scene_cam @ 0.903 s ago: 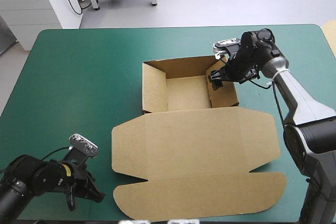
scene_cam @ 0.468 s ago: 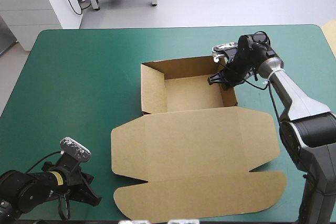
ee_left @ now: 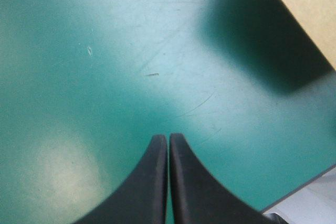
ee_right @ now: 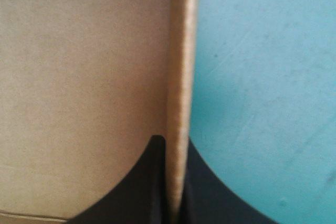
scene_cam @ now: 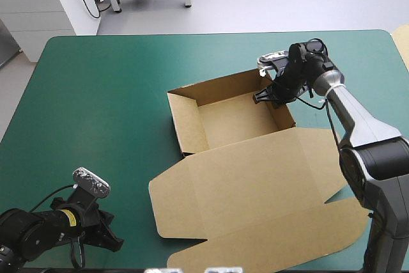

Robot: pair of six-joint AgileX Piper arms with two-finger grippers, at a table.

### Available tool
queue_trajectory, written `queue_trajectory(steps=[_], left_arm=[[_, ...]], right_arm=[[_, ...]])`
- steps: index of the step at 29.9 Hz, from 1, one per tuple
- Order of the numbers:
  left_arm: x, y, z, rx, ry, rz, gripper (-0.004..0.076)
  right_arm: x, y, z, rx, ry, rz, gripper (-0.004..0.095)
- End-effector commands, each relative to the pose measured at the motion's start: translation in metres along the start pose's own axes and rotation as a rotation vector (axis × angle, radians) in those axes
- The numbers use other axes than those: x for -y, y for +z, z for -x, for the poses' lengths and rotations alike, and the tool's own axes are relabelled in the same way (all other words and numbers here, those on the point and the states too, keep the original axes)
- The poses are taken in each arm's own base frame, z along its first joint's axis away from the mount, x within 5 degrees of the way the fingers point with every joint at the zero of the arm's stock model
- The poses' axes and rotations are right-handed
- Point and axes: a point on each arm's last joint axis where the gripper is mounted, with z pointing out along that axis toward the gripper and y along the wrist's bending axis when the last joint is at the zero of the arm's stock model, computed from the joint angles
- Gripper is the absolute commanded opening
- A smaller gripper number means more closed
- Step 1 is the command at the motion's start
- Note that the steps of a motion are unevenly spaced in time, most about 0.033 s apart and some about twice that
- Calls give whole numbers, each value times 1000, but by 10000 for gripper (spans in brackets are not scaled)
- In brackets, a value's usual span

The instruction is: Fold the box

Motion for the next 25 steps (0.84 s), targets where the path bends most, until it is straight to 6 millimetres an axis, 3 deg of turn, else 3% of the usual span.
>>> queue_trajectory(steps=[1, 6, 9, 13, 17, 25], left_arm=[[1, -6, 7, 51, -13, -7, -8], [1, -6, 7, 49, -13, -8, -8], [1, -6, 7, 49, -13, -8, -8], [1, -6, 7, 53, -13, -7, -8], [0, -6, 8, 60, -8, 2, -8], [0, -6, 8, 54, -8, 1, -8]], right_arm=[[15, -44, 6, 155, -42, -139, -21], [55, -69, 1, 233, 26, -270, -21], [91, -83, -10, 252, 105, -325, -21], [148, -95, -35, 232, 255, -372, -21], [192, -105, -62, 219, 382, -412, -21], [251, -123, -112, 203, 586, -490, -21]])
